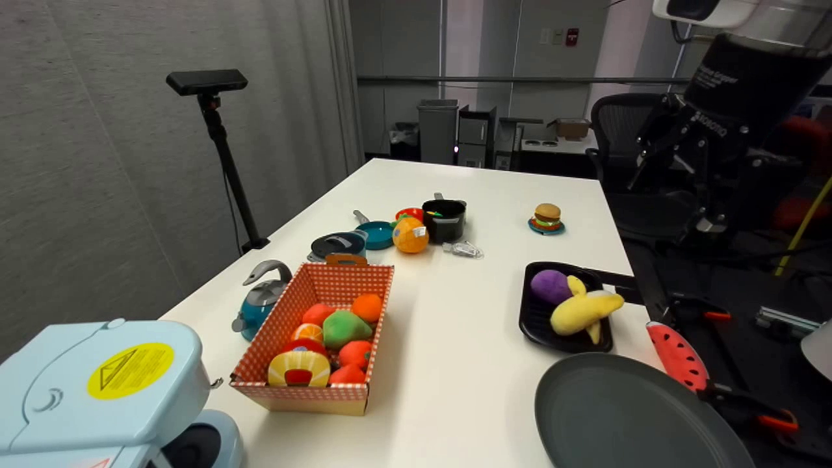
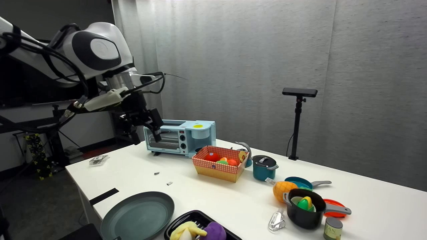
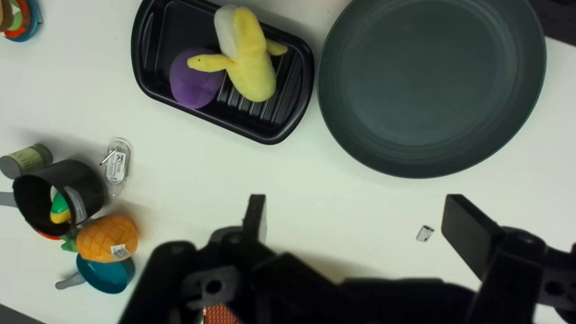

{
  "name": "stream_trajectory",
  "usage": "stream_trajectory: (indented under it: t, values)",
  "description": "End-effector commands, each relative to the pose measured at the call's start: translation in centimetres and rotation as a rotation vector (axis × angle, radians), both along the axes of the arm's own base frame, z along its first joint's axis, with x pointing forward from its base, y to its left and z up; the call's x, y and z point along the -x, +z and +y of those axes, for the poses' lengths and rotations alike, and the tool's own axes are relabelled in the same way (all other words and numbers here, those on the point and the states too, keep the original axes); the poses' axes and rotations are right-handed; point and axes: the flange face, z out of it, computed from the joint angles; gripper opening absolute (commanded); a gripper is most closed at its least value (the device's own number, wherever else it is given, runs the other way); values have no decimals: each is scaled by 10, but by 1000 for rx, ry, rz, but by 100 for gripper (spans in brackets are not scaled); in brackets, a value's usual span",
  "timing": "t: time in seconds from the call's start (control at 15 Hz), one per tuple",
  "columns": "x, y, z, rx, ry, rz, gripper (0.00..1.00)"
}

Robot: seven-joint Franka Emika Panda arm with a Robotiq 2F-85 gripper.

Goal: Move the brown box forward

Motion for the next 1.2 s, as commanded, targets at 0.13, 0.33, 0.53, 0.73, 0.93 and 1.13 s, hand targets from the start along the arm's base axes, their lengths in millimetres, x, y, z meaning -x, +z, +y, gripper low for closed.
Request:
stream_trajectory:
  t: [0.13, 0.33, 0.53, 0.73, 0.93, 1.13]
  values:
    - [-21, -7, -25, -54, -4, -110, 100]
    - [-31, -4, -32, -95, 0, -156, 100]
    - [-43, 5, -37, -148, 4, -200, 100]
    - [-51, 8, -42, -178, 5, -204, 100]
    - [-47, 6, -44, -161, -3, -190, 100]
    - [-48, 8, -47, -167, 5, -190, 100]
